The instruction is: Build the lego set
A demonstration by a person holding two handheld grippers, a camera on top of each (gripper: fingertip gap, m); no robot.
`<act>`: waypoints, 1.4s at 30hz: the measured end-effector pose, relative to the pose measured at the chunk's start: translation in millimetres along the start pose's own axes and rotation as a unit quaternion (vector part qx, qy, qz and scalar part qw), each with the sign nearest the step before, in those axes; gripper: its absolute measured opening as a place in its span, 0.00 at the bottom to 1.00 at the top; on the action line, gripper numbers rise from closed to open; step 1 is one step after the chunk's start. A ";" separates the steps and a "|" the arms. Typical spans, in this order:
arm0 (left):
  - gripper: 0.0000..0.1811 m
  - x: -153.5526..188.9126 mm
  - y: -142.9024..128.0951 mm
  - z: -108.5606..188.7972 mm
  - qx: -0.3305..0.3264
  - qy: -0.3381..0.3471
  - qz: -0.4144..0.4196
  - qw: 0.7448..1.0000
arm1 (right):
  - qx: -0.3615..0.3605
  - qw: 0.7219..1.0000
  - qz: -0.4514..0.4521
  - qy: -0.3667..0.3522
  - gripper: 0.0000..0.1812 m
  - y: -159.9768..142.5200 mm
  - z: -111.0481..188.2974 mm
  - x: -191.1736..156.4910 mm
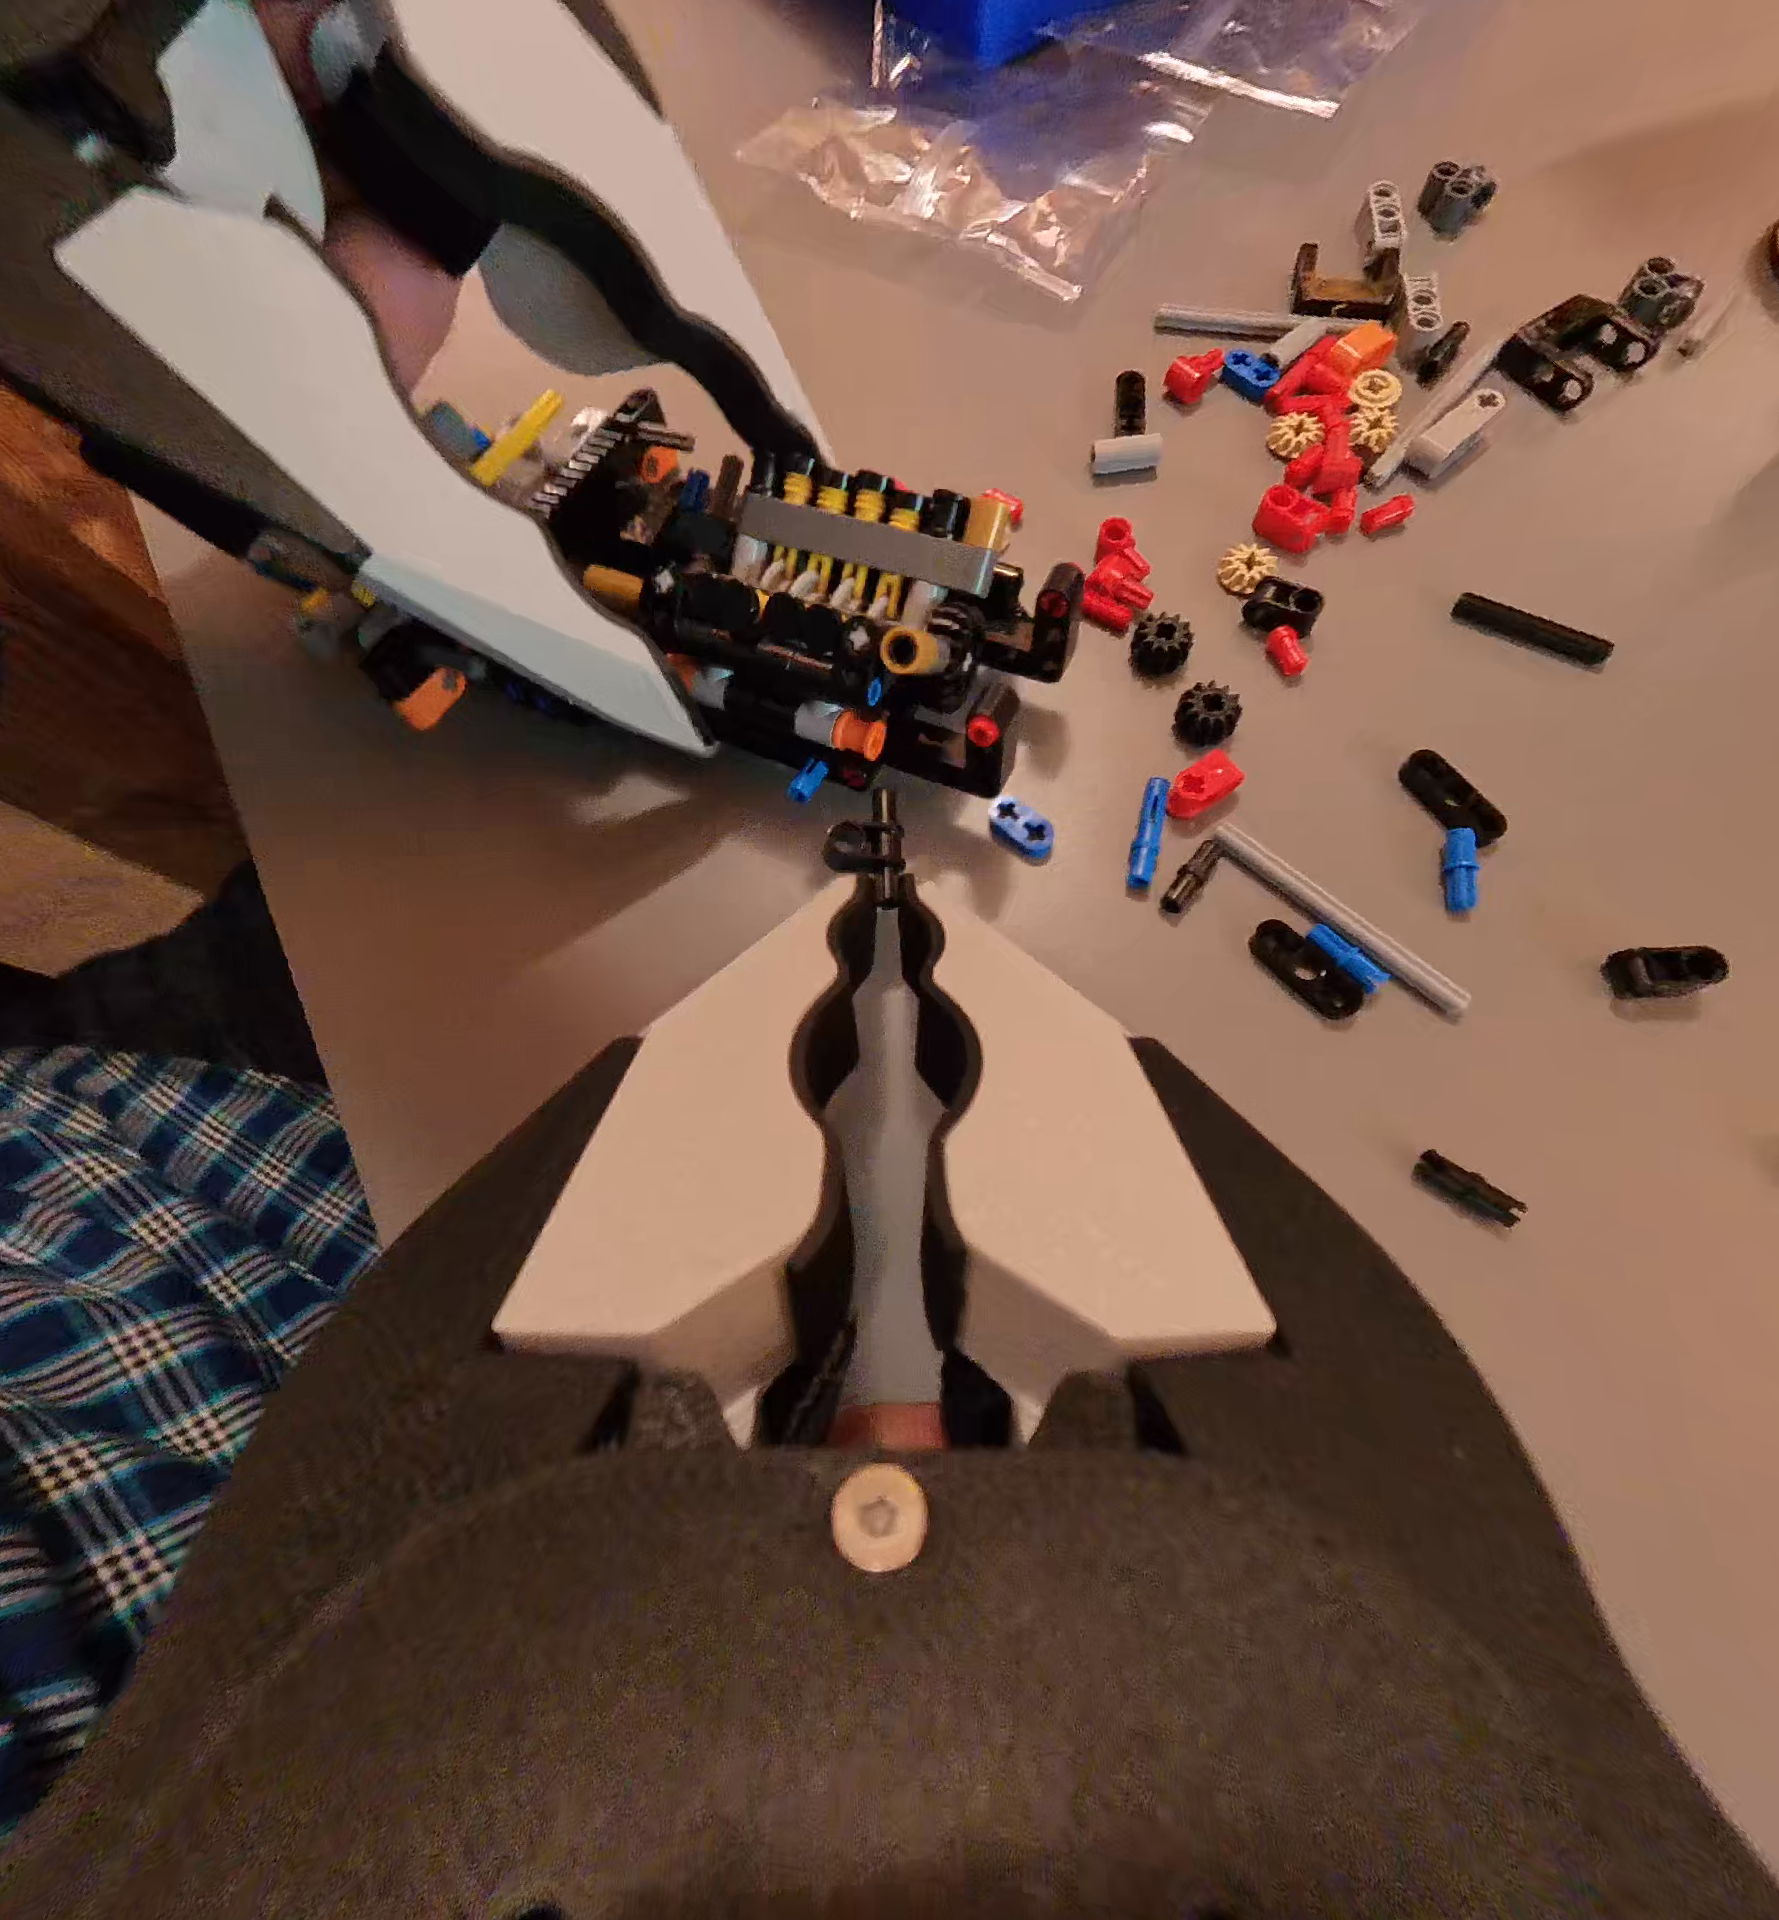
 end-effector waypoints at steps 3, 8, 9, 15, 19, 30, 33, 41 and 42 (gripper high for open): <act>0.32 -0.8 1.9 1.3 0.017 0.006 0.014 1.000 | 0.010 0.999 -0.037 0.019 0.01 2.0 -0.3 4.1; 0.32 0.0 2.6 3.5 0.031 0.012 0.025 0.999 | 0.021 0.995 -0.085 0.049 0.01 5.1 -2.9 8.5; 0.32 -0.4 2.8 4.1 0.034 0.015 0.028 0.999 | 0.024 0.994 -0.093 0.055 0.01 5.9 -3.1 9.3; 0.32 0.2 5.0 8.2 0.056 0.026 0.029 0.998 | 0.049 0.984 -0.148 0.081 0.01 9.5 -1.8 12.6; 0.32 0.9 4.8 10.0 0.065 0.033 0.028 0.997 | 0.068 0.976 -0.182 0.097 0.01 11.6 -0.5 13.1; 0.32 1.0 4.9 11.8 0.077 0.045 0.031 0.996 | 0.076 0.969 -0.214 0.098 0.01 12.7 -1.8 15.4; 0.32 1.7 4.7 11.2 0.075 0.056 0.023 0.995 | 0.072 0.968 -0.219 0.097 0.01 12.0 -2.7 16.0; 0.32 4.9 0.1 6.0 0.049 0.081 0.016 0.995 | 0.020 0.980 -0.182 0.073 0.01 6.4 -9.2 13.5; 0.32 6.1 -1.3 5.5 0.042 0.079 0.018 0.996 | 0.013 0.981 -0.177 0.073 0.01 5.4 -9.3 12.1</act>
Point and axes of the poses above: each gripper's, where its closed fingertips meet, z back along the fingers, y out of its top, x = y × z across the jaws, the point moved 5 cm from there along z, back along the fingers, and after that the axes turned 10 degrees about z, right-handed, at the moved point
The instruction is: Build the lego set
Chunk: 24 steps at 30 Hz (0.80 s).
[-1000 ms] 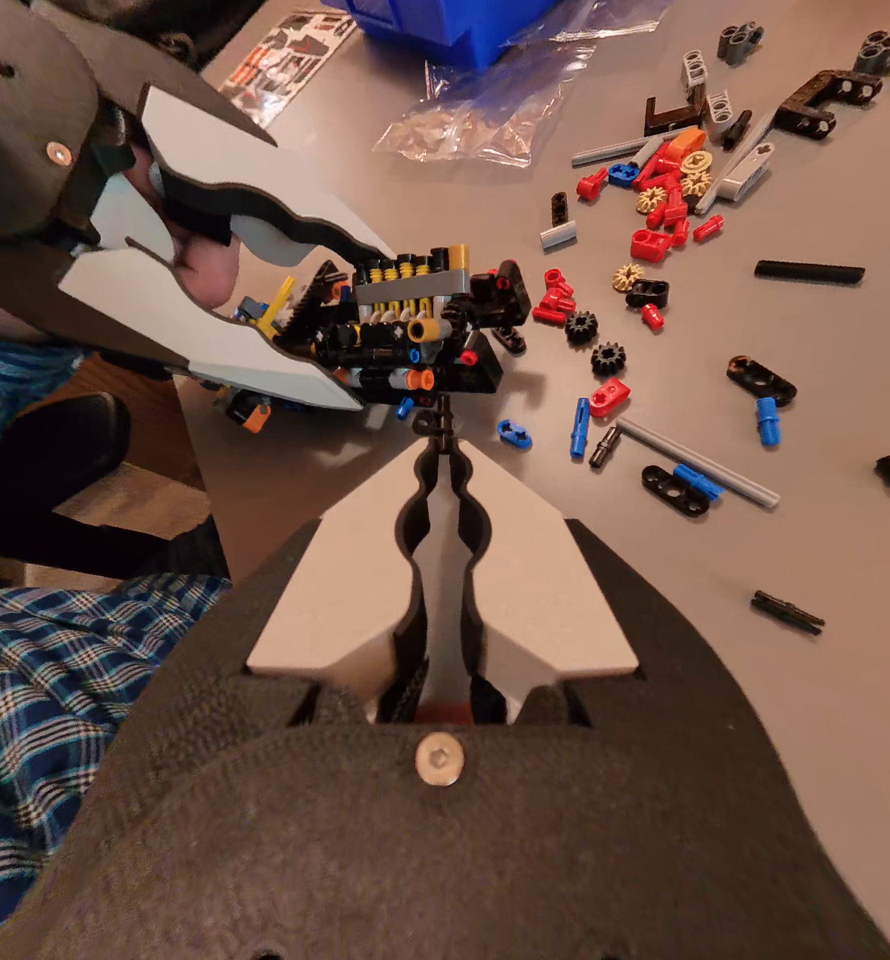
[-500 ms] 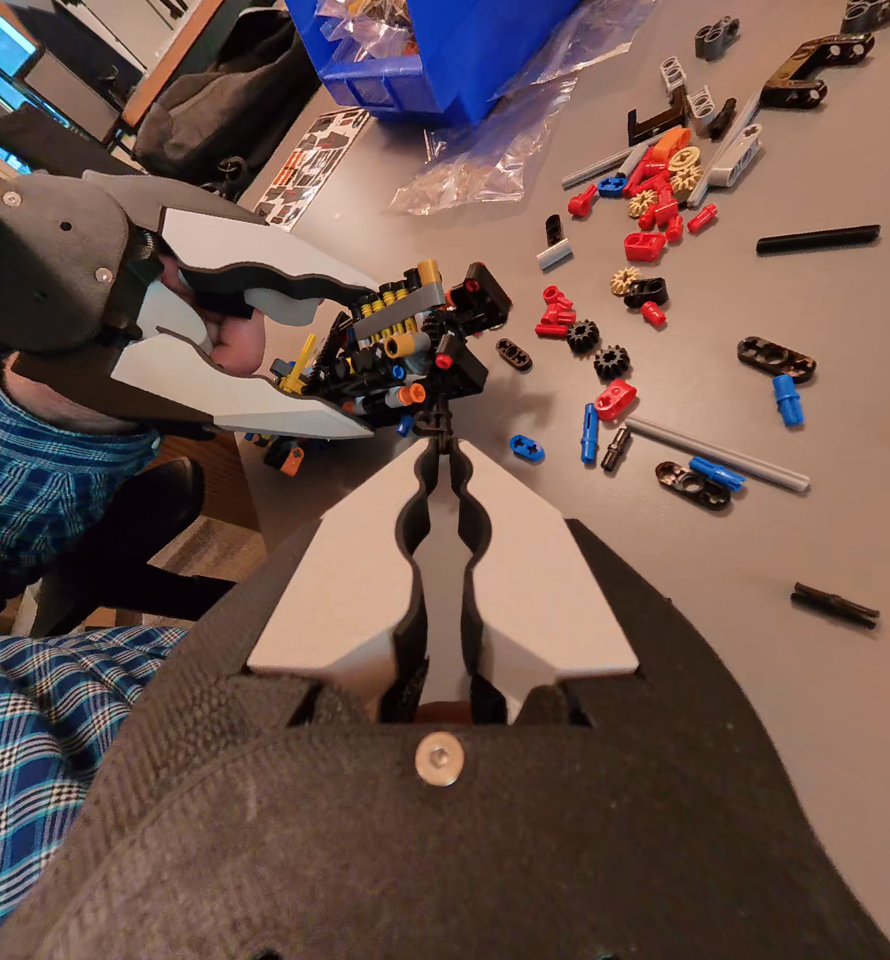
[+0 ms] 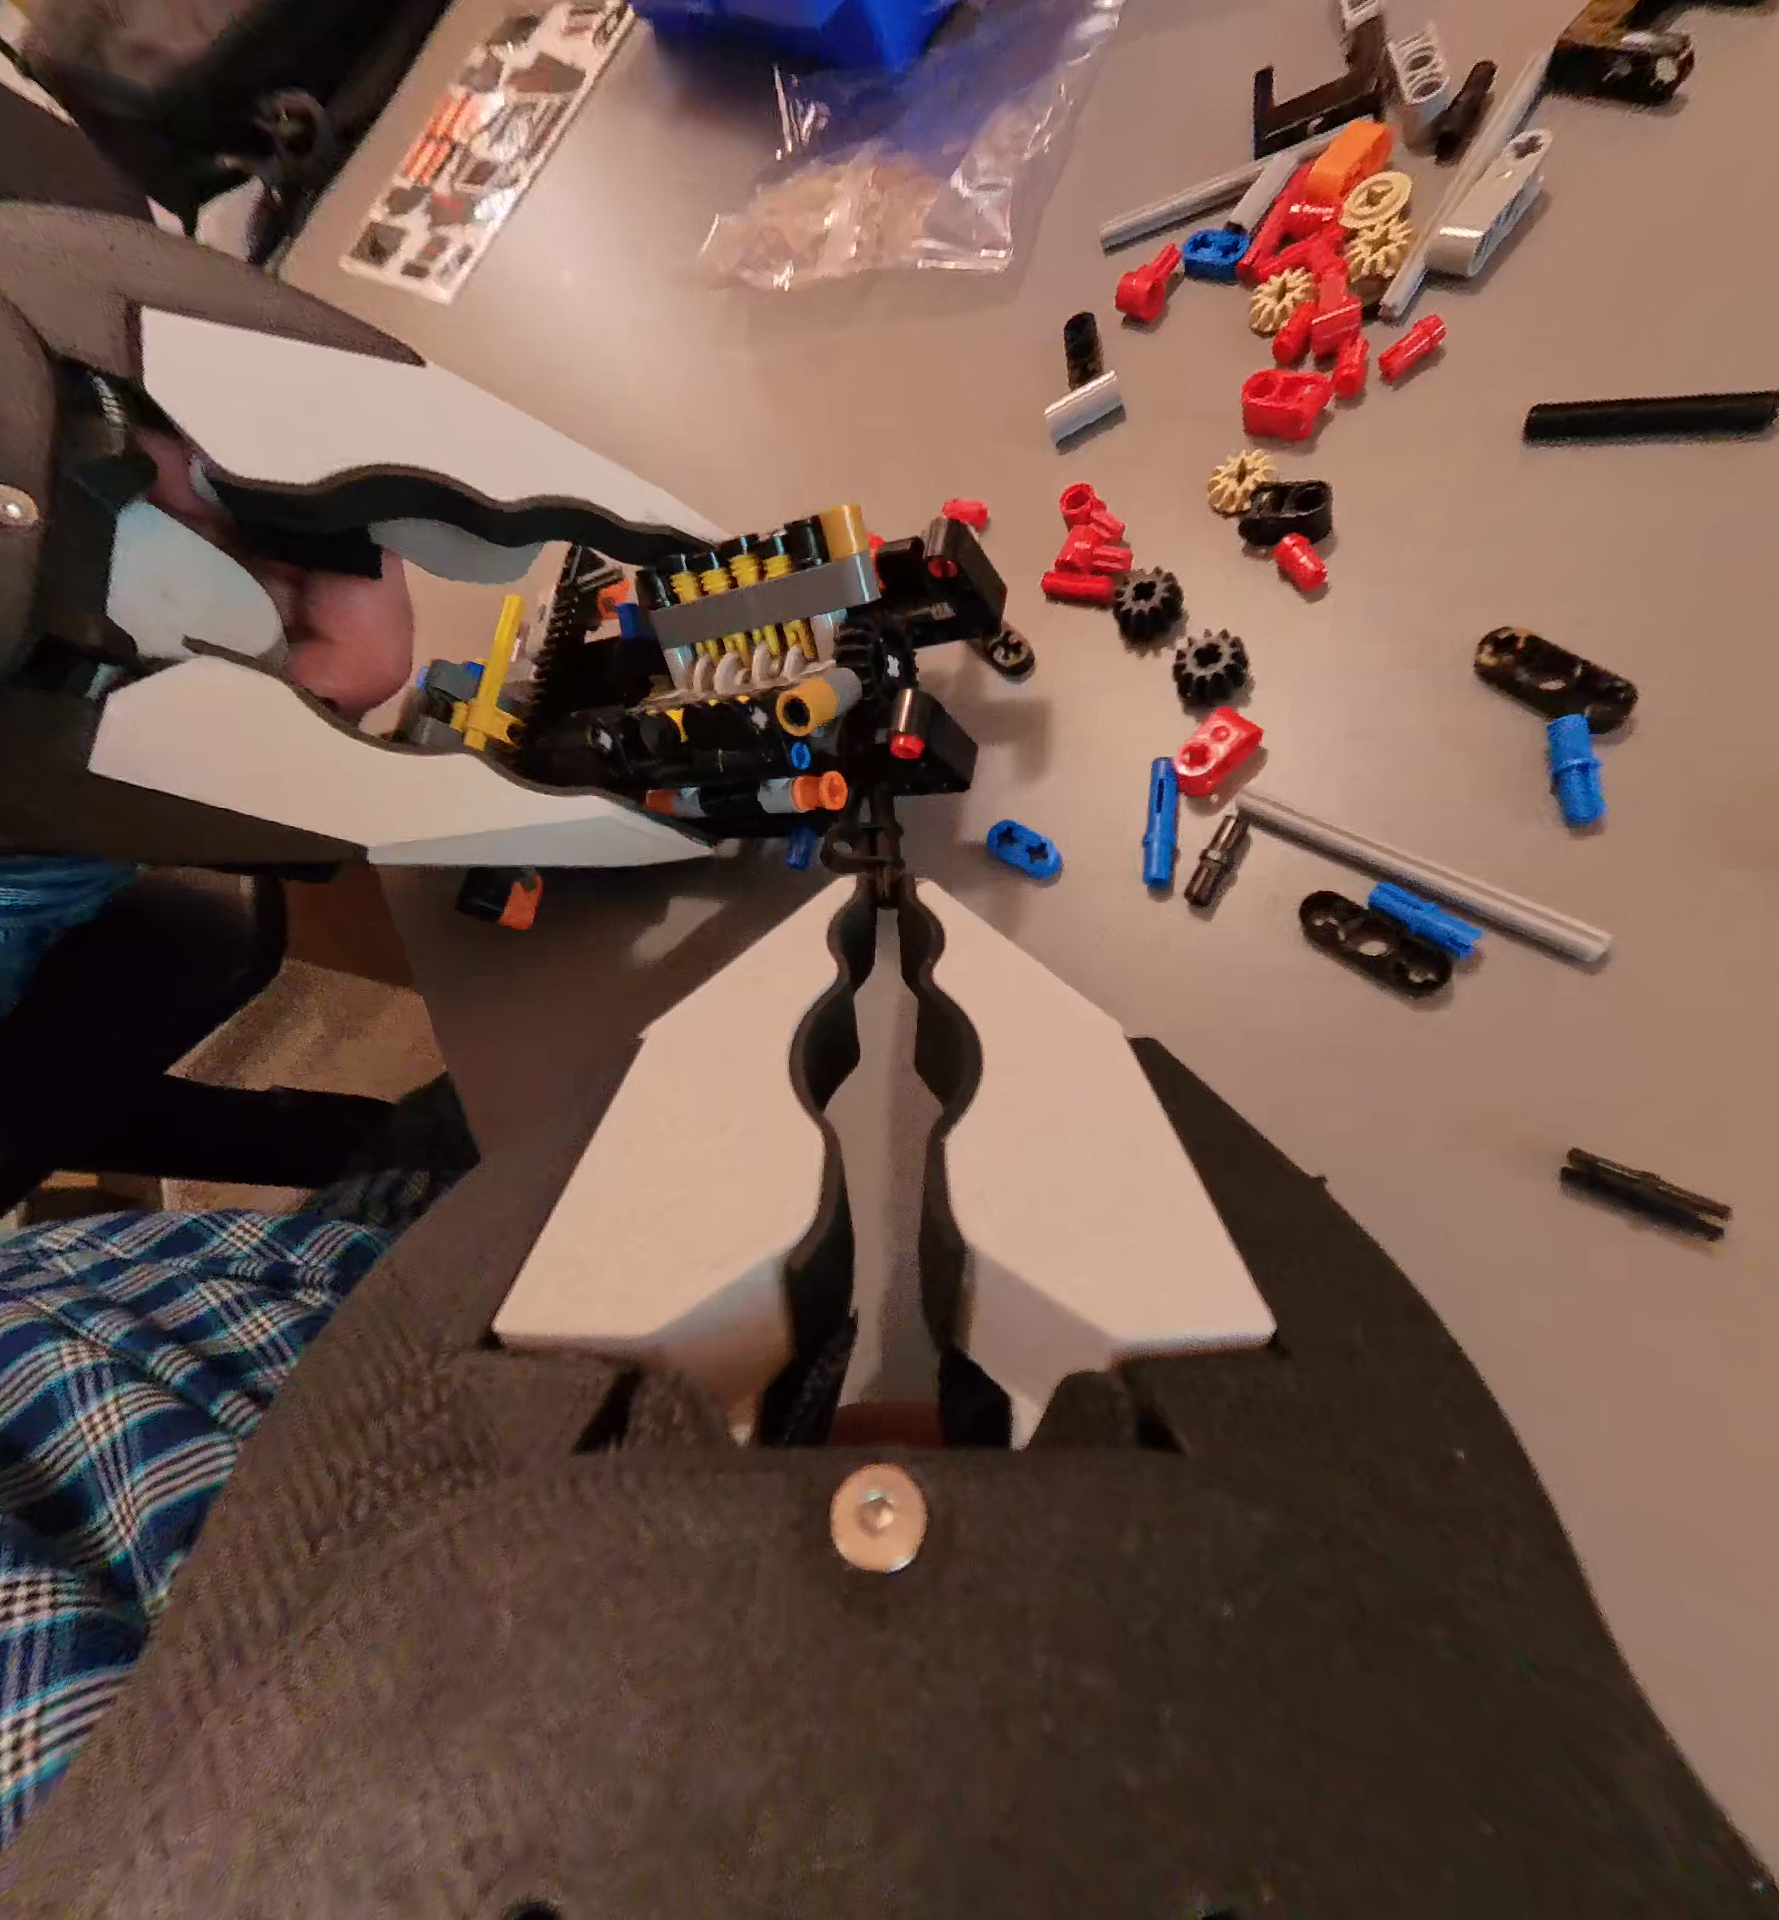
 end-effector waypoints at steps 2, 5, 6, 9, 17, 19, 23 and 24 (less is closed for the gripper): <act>0.32 2.8 -1.8 0.5 -0.006 0.004 0.004 1.000 | -0.014 1.000 0.012 -0.006 0.01 -3.4 0.5 -0.4; 0.32 7.5 -6.5 1.0 -0.012 0.008 0.008 1.000 | -0.016 1.000 0.013 0.000 0.01 -5.6 1.3 -1.6; 0.31 8.5 -8.2 0.6 -0.011 0.008 0.008 1.000 | -0.013 1.000 0.012 0.004 0.01 -5.2 1.7 -2.0; 0.31 9.9 -10.0 -0.4 -0.002 0.001 0.019 1.000 | -0.015 1.000 0.014 0.011 0.01 -5.9 2.9 -1.6; 0.36 12.1 13.1 24.0 0.074 0.012 -0.030 0.997 | 0.021 0.997 0.010 0.077 0.01 -0.9 23.2 -9.4; 0.29 23.1 25.0 30.4 0.117 0.000 -0.093 0.989 | 0.032 0.991 -0.008 0.127 0.01 3.1 27.8 -13.8; 0.20 40.8 33.5 28.1 0.140 0.008 -0.246 0.959 | 0.035 0.984 -0.013 0.172 0.01 5.6 32.9 -15.3; 0.17 42.7 33.8 25.8 0.139 0.006 -0.265 0.954 | 0.036 0.983 -0.014 0.180 0.01 6.2 34.4 -16.3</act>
Point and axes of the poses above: each gripper's, where its closed fingertips meet, z back along the fingers, y out of its top, x = y × z across the jaws, the point moved 5 cm from there along z, back along the fingers, and after that the axes turned 10 degrees about z, right-handed, at the moved point
